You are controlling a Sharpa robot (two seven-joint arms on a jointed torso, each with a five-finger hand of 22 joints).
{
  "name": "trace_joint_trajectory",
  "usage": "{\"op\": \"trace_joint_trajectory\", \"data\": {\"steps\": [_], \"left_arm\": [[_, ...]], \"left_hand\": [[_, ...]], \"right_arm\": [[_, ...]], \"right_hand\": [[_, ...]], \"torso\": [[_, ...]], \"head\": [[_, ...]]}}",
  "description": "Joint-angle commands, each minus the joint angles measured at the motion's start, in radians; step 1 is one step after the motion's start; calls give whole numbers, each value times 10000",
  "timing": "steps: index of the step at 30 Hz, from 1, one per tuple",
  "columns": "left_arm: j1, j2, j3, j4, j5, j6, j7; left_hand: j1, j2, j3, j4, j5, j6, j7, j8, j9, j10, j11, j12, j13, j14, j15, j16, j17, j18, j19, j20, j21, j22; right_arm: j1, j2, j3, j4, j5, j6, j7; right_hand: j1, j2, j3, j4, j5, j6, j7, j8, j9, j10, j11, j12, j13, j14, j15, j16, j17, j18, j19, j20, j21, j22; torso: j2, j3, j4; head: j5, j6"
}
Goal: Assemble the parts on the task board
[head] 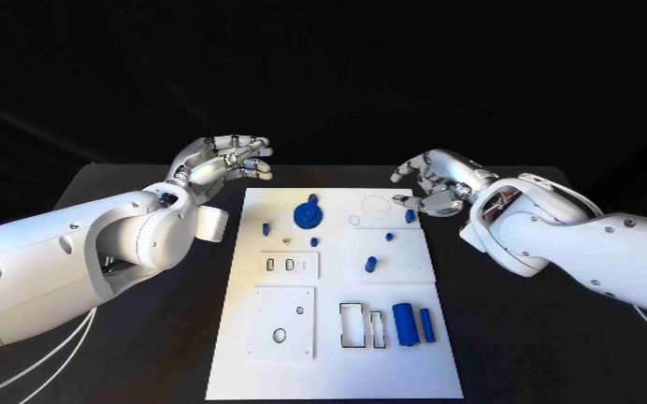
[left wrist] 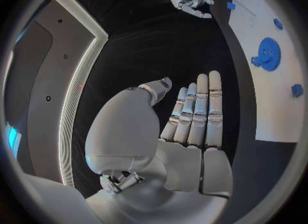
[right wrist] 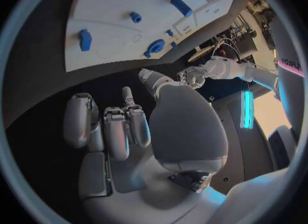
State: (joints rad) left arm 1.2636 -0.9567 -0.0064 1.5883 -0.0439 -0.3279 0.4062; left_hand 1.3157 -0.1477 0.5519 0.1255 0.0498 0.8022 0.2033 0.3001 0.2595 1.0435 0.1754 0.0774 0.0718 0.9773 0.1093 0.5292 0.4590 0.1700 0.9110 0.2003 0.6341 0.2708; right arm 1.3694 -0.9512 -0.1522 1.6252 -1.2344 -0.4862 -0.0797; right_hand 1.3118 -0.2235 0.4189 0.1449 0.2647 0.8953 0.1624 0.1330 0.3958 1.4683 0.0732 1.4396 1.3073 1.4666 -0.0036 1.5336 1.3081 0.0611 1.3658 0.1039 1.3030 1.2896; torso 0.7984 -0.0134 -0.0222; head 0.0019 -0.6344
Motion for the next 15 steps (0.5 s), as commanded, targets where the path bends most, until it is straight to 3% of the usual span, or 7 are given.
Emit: {"op": "trace_joint_trajectory", "data": {"steps": [1,9,15], "left_arm": [[6,49,3,-10,72,159,131],[1,81,1,-71,79,178,131],[0,115,-1,-115,83,196,129]], "left_hand": [[-17,33,-12,-58,22,-58,370,-64,9,-37,-1,-66,9,-87,7,5,8,100,-51,-11,61,8],[-17,33,-12,-58,22,-58,370,-64,9,-37,-1,-66,9,-87,7,5,8,100,-51,-11,61,8],[-9,27,-11,-69,22,-61,369,-67,11,-40,-2,-67,9,-91,6,7,13,102,-57,-10,68,11]], "right_arm": [[2,-298,-10,-141,1087,455,1476],[-252,-712,-77,-853,981,689,2174],[-464,-569,-90,-1178,861,699,2247]], "right_hand": [[149,-9,65,-135,-45,-67,49,-61,-25,201,61,59,1577,847,69,62,1888,108,173,37,201,225],[195,-292,-261,-251,75,-411,73,-258,-113,110,95,-63,1472,862,127,79,1936,118,171,102,142,208],[313,-228,-305,-300,174,-465,77,-285,-124,109,94,-58,1476,867,129,88,1960,118,178,106,137,219]], "torso": [[-85,18,-43],[-95,65,-57],[-73,47,-45]], "head": [[-54,-10],[-119,-54],[-104,-75]]}}
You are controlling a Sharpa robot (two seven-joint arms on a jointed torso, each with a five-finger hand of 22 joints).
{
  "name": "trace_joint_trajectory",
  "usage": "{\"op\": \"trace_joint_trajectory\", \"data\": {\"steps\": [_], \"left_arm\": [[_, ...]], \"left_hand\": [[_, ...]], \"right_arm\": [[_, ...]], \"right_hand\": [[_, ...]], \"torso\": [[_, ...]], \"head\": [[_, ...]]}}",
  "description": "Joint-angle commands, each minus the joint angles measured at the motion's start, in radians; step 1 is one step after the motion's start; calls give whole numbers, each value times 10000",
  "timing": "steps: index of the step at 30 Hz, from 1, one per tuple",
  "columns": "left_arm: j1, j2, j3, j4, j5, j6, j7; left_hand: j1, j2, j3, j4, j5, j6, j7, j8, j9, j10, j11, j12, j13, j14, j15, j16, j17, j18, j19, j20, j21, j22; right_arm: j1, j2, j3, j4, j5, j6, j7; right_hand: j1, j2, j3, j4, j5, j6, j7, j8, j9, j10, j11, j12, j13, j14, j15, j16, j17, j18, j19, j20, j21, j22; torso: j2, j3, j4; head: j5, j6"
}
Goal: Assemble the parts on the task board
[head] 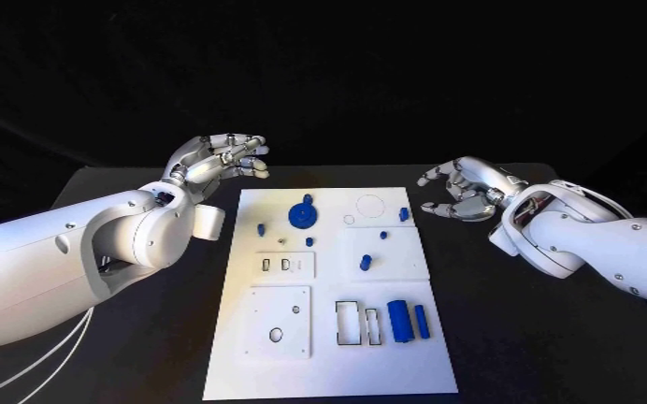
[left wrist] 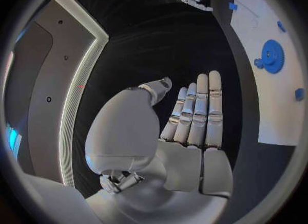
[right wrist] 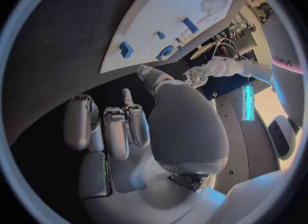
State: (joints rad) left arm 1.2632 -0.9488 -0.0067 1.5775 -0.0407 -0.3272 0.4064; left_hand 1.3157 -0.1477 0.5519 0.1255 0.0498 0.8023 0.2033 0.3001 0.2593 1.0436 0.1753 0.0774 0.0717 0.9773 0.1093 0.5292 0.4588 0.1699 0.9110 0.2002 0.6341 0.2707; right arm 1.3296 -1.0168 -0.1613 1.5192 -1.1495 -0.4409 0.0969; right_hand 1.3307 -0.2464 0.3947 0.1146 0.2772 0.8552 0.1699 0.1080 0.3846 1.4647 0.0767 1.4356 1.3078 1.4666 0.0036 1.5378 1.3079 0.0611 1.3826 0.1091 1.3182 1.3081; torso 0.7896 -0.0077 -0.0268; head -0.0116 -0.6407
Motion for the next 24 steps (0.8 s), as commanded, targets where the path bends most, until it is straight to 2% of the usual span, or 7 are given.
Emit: {"op": "trace_joint_trajectory", "data": {"steps": [1,4,6,8,15,19,24], "left_arm": [[3,40,3,-11,51,193,123],[3,56,2,-26,52,214,107],[2,71,3,-35,53,228,103],[2,78,3,-35,53,239,101],[2,75,3,-36,53,250,99],[2,69,3,-32,53,252,100],[2,54,3,-24,54,251,100]], "left_hand": [[-9,27,-11,-69,22,-61,369,-67,12,-41,-1,-67,10,-91,7,7,14,102,-58,-10,68,11],[-9,27,-11,-69,22,-61,369,-67,12,-41,-1,-67,10,-91,7,7,14,102,-58,-10,68,11],[-6,28,-9,-73,22,-65,371,-69,13,-45,0,-69,9,-93,7,7,17,102,-61,-9,72,13],[-5,27,-9,-75,22,-70,373,-72,13,-51,2,-71,8,-95,8,7,17,103,-63,-9,73,13],[-5,27,-9,-75,22,-70,373,-72,13,-51,2,-71,8,-95,8,7,17,103,-63,-9,73,13],[-5,27,-9,-75,22,-70,373,-72,13,-51,2,-71,8,-95,8,7,17,103,-63,-9,73,13],[-5,27,-9,-75,22,-70,373,-72,13,-51,2,-71,8,-95,8,7,17,103,-63,-9,73,13]], "right_arm": [[-104,135,0,-180,2,251,481],[-219,299,-2,-359,-10,226,403],[-284,414,-3,-481,23,212,322],[-337,518,-3,-589,63,213,267],[-526,849,-2,-874,121,242,127],[-608,954,-2,-975,129,297,68],[-689,1053,-2,-1067,132,447,7]], "right_hand": [[140,10,-67,-3,67,-74,2,-40,-14,137,59,-29,1462,869,57,48,1967,116,14,55,-11,40],[204,55,-51,-34,152,-89,4,-48,-17,144,59,-16,1473,873,57,54,1982,119,11,56,-24,35],[298,134,41,-92,531,-92,16,-50,-19,142,65,-12,1474,875,61,57,1991,116,24,56,-23,52],[308,145,71,-109,624,-87,21,-48,-20,150,68,1,1485,879,63,62,2004,116,27,59,-25,55],[327,165,107,-128,672,-74,25,-42,-18,163,71,20,1500,882,65,67,2015,115,32,60,-23,62],[332,177,125,-134,683,-58,28,-34,-16,174,72,37,1513,885,66,72,2027,112,43,60,-11,76],[331,187,149,-144,687,-17,33,-14,-9,182,76,49,1522,887,68,75,2033,110,49,61,-6,84]], "torso": [[15,-12,1],[17,-26,3],[20,-30,18],[19,-30,27],[3,-32,17],[8,-45,20],[6,-36,7]], "head": [[35,-23],[24,-19],[22,-40],[14,-67],[39,-109],[43,-143],[57,-182]]}}
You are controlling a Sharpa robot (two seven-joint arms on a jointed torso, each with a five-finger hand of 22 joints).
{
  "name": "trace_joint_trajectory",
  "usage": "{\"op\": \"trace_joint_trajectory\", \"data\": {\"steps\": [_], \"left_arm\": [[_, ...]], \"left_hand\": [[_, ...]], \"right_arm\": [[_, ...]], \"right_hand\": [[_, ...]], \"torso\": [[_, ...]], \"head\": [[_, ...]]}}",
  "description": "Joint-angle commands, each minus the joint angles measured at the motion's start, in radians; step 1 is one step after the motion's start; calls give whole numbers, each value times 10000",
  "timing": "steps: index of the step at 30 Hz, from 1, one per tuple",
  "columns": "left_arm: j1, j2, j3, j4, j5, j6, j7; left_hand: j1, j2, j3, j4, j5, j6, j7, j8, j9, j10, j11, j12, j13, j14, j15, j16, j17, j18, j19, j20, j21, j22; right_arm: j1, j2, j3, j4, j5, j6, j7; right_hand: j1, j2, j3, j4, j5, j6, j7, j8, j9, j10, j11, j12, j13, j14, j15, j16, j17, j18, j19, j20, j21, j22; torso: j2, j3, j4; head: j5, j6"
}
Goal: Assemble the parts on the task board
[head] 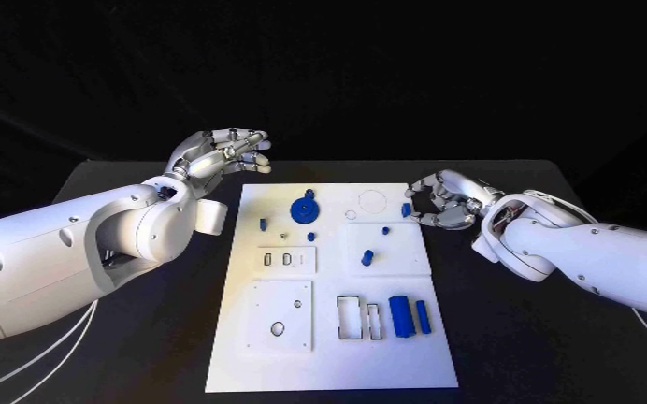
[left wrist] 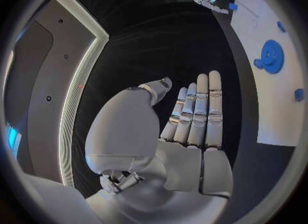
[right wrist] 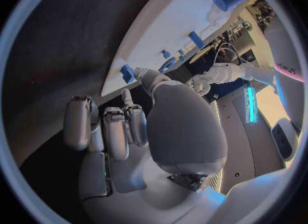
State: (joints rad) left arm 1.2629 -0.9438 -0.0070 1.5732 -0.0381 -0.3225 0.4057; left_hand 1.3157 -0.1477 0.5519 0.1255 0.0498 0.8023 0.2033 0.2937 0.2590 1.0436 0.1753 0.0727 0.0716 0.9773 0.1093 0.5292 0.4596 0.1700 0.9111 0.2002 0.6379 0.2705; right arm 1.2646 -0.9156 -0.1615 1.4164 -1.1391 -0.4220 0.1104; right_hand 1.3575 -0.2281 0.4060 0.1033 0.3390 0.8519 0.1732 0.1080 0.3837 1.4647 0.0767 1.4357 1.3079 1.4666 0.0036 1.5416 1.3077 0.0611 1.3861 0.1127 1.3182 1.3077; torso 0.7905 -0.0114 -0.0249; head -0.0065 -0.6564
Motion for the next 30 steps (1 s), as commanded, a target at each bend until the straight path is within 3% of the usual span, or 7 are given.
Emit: {"op": "trace_joint_trajectory", "data": {"steps": [1,14,19,21,30], "left_arm": [[5,0,5,23,27,203,107],[6,-28,6,46,27,195,108],[6,-33,6,49,27,197,106],[6,-35,6,55,27,200,106],[7,-48,6,62,27,206,106]], "left_hand": [[-5,27,-9,-75,23,-70,372,-8,16,-51,2,-24,10,-95,8,7,9,102,-63,-8,36,15],[-5,27,-9,-75,23,-70,372,-8,16,-51,2,-24,10,-95,8,7,9,102,-63,-8,36,15],[-5,27,-9,-75,23,-70,372,-8,16,-51,2,-24,10,-95,8,7,9,102,-63,-8,36,15],[-5,27,-9,-75,23,-70,372,-8,16,-51,2,-24,10,-95,8,7,9,102,-63,-8,36,15],[-1,31,-5,-88,21,-90,386,-23,20,-79,13,-33,7,-113,17,7,21,102,-87,-1,55,22]], "right_arm": [[-55,60,1,-53,28,282,-137],[-115,183,2,-152,26,233,-298],[-116,222,2,-159,31,237,-307],[-117,242,2,-168,33,246,-317],[-117,359,3,-259,37,242,-348]], "right_hand": [[58,8,46,-34,67,40,3,-2,5,188,78,57,1527,886,70,37,2035,109,19,26,-3,93],[-155,203,311,-4,-30,512,-14,237,65,347,69,289,1709,920,61,90,2157,76,129,25,114,244],[-204,215,352,-5,-51,603,-33,284,74,372,56,326,1739,927,48,102,2184,68,156,16,147,283],[-217,221,365,-6,-60,630,-39,297,76,398,50,364,1771,938,43,120,2226,56,188,13,191,329],[-356,212,400,11,-231,677,-56,317,63,451,37,440,1831,961,28,158,2312,33,252,-5,271,421]], "torso": [[2,2,-16],[-5,7,-4],[-12,13,-14],[-12,10,-9],[-14,6,4]], "head": [[8,-36],[25,-103],[32,-117],[-41,-110],[7,-157]]}}
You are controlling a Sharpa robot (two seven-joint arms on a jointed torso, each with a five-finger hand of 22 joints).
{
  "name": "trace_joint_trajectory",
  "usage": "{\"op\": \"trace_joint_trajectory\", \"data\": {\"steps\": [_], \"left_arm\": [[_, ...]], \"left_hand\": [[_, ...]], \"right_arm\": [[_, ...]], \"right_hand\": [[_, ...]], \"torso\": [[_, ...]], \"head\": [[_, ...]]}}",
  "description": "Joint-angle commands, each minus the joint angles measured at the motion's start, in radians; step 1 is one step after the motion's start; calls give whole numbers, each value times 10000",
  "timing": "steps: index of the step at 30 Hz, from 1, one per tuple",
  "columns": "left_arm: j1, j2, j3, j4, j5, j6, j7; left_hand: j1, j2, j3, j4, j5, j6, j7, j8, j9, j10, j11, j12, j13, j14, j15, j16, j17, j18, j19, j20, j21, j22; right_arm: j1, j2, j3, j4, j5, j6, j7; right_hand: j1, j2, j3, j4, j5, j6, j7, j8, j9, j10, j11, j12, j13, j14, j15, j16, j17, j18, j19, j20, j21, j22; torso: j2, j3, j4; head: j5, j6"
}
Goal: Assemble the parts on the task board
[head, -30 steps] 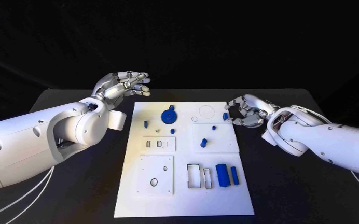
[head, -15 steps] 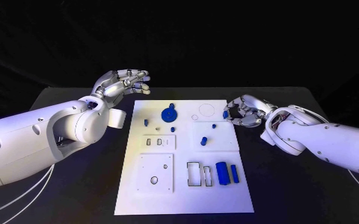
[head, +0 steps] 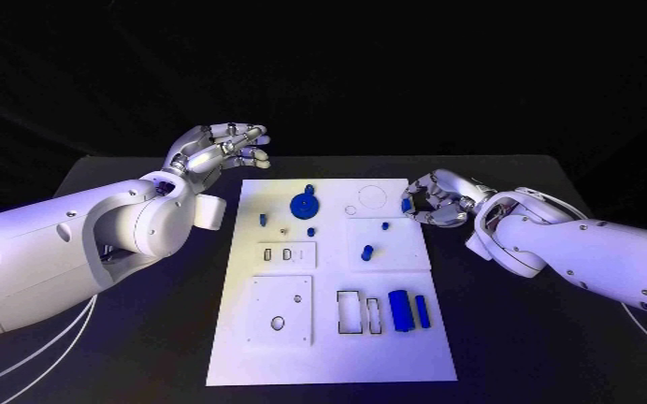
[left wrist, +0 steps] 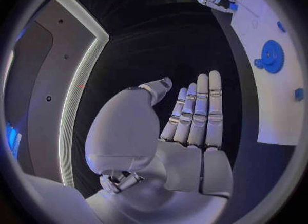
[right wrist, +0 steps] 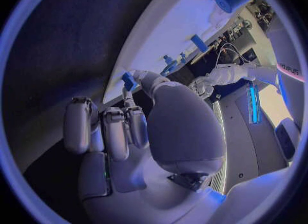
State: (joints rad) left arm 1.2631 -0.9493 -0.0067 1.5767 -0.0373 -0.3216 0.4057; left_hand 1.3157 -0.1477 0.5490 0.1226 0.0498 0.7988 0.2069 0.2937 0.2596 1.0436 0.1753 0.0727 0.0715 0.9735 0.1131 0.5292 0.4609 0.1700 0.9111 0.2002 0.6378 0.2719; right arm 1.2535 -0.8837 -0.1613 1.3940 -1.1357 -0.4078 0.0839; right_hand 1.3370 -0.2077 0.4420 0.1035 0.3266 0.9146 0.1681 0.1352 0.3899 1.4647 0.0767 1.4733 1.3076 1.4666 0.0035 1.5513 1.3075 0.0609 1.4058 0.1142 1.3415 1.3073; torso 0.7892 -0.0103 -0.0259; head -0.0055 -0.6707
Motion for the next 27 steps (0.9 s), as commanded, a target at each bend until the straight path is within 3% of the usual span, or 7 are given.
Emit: {"op": "trace_joint_trajectory", "data": {"steps": [1,12,18,27], "left_arm": [[5,8,4,29,19,200,106],[5,0,4,44,19,221,106],[5,-11,4,48,19,229,104],[5,-15,4,39,19,228,100]], "left_hand": [[-1,31,24,-59,21,-55,350,-23,14,-79,13,-33,8,-75,-21,7,8,102,-87,0,56,9],[-19,32,17,-48,20,-56,355,-25,16,-81,17,-32,8,-79,-17,7,11,100,-94,3,60,10],[-19,32,17,-48,20,-56,355,-25,16,-81,17,-32,8,-79,-17,7,11,100,-94,3,60,10],[-19,32,17,-48,20,-56,355,-25,16,-81,17,-32,8,-79,-17,7,11,100,-94,3,60,10]], "right_arm": [[-6,54,1,-49,4,99,-83],[-6,189,1,-170,96,39,-67],[-7,213,2,-211,124,-50,-75],[-7,201,2,-208,134,-122,-26]], "right_hand": [[-151,8,40,9,-106,50,-5,45,1,451,37,64,1835,961,28,61,2314,35,55,-21,38,425],[-186,90,114,8,-172,162,-33,107,12,476,19,100,1864,966,9,71,2335,32,67,-34,51,448],[-171,277,278,-87,-181,578,-194,415,118,521,-112,162,1916,973,-105,82,2363,24,100,-122,89,512],[-168,346,351,-201,-189,773,-308,658,219,533,-214,173,1927,974,-186,84,2367,22,104,-198,88,534]], "torso": [[0,-8,14],[2,-3,3],[-4,-1,4],[-8,10,-4]], "head": [[-7,-9],[17,-33],[8,-52],[27,-67]]}}
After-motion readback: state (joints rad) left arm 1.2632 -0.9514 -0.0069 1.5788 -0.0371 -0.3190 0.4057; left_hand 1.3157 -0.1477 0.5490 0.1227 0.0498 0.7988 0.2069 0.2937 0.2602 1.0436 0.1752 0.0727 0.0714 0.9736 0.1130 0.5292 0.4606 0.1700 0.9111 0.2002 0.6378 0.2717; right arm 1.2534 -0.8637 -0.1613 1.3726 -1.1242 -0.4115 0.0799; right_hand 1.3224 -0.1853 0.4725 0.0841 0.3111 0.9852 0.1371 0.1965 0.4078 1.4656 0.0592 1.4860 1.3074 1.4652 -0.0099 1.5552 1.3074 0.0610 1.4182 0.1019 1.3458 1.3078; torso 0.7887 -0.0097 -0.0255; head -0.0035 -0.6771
